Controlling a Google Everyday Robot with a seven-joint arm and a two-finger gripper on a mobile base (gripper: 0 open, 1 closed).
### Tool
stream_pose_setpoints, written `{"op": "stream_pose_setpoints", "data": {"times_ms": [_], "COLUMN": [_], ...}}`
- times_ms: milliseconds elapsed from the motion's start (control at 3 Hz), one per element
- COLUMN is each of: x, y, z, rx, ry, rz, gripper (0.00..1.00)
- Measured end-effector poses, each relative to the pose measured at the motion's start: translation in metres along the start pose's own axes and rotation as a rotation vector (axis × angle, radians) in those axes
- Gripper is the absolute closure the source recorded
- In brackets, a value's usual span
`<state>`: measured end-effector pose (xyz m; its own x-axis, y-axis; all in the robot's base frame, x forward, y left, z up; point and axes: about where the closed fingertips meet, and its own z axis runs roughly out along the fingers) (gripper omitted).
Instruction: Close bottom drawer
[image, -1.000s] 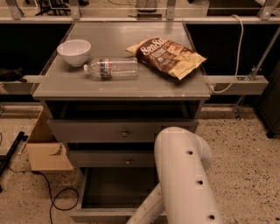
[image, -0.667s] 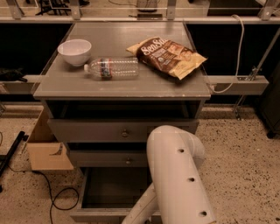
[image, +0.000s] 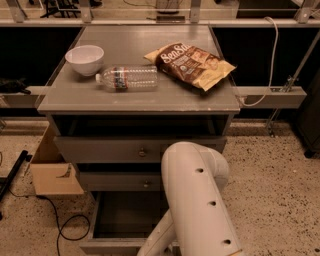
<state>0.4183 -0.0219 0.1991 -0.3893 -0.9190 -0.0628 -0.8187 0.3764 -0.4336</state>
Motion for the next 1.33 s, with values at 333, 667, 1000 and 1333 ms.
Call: {"op": "stream_pose_setpoints", "data": {"times_ms": [333, 667, 1000, 1333], "x": [0.007, 0.007, 0.011, 0.025], "y": [0.001, 0.0, 0.001, 0.005], "z": [0.004, 0.001, 0.001, -0.001], "rx": [-0.002, -0.003, -0.003, 0.006], "ry": [0.021, 0.021, 0.031, 0.061], "rz": [-0.003, -0.003, -0.005, -0.006], "gripper": [1.0, 1.0, 1.0, 1.0]}}
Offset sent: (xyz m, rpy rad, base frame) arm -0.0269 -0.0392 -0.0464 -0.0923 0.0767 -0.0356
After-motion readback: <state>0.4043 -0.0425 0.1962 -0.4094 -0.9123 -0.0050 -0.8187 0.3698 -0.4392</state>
